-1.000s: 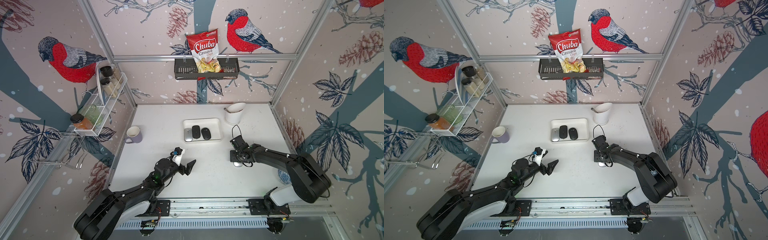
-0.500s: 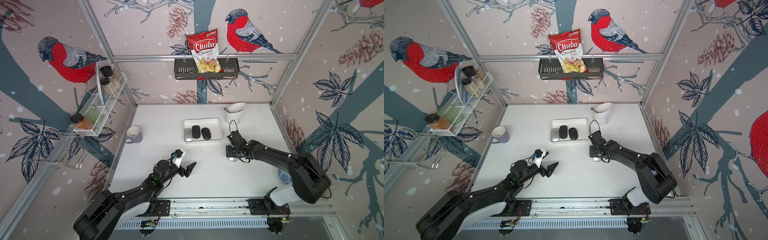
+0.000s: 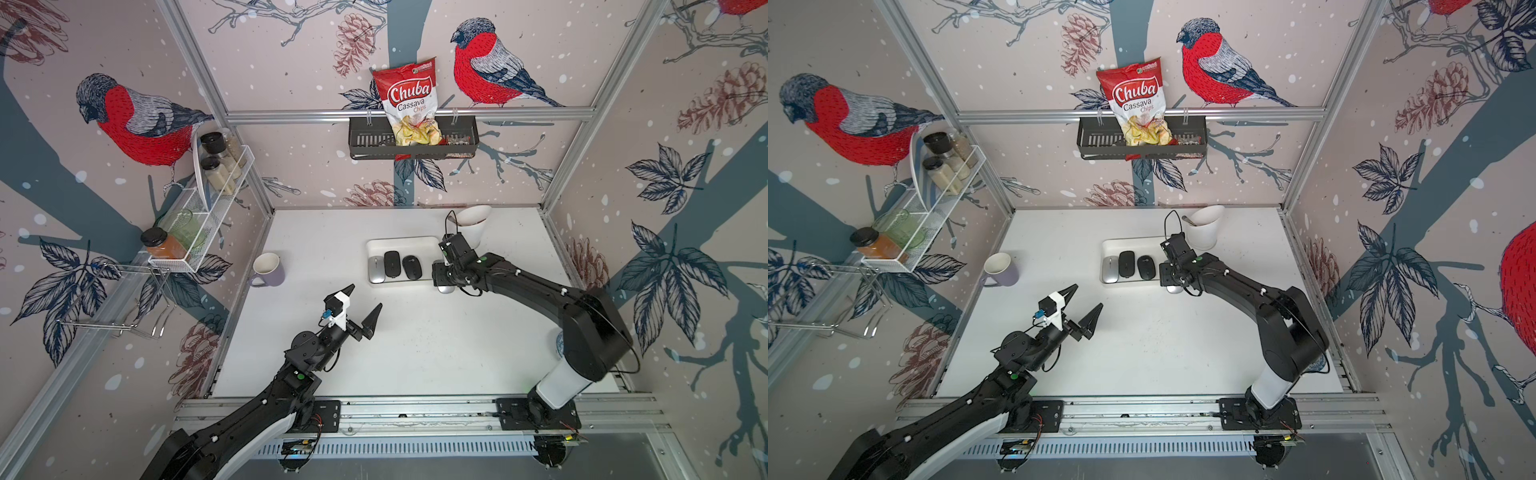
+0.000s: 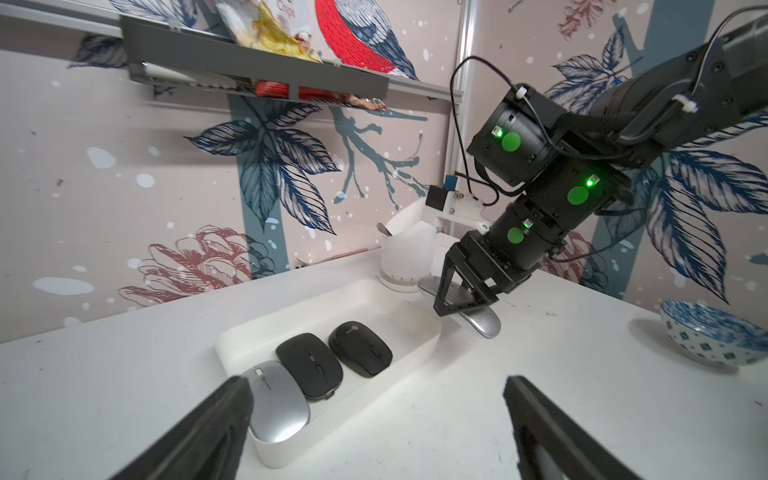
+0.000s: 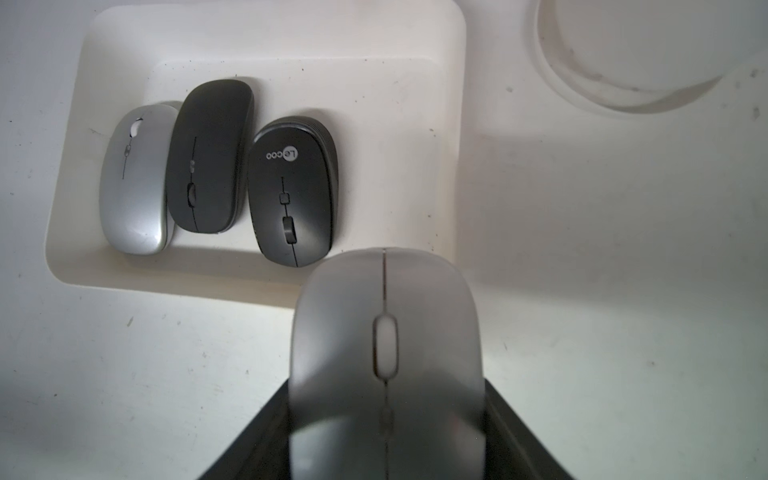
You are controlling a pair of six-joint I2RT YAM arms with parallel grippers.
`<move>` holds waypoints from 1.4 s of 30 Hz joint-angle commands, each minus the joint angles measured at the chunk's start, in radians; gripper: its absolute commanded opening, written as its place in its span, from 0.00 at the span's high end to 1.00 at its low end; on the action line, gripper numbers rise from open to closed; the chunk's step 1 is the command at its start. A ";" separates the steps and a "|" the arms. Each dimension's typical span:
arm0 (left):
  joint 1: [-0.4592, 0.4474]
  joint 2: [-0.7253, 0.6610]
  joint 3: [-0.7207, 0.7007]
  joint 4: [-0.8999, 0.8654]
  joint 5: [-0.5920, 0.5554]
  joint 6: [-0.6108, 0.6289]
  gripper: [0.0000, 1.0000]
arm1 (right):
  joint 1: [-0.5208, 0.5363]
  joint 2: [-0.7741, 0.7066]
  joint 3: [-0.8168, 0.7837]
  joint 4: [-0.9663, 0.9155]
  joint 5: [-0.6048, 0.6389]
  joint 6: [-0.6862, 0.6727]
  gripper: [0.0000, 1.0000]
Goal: Put the mouse in the storage box
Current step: Place the mouse in the storage box.
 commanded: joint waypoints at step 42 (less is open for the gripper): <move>-0.001 0.254 -0.033 -0.008 -0.174 -0.065 0.03 | -0.031 0.429 0.467 -0.070 0.081 -0.137 0.23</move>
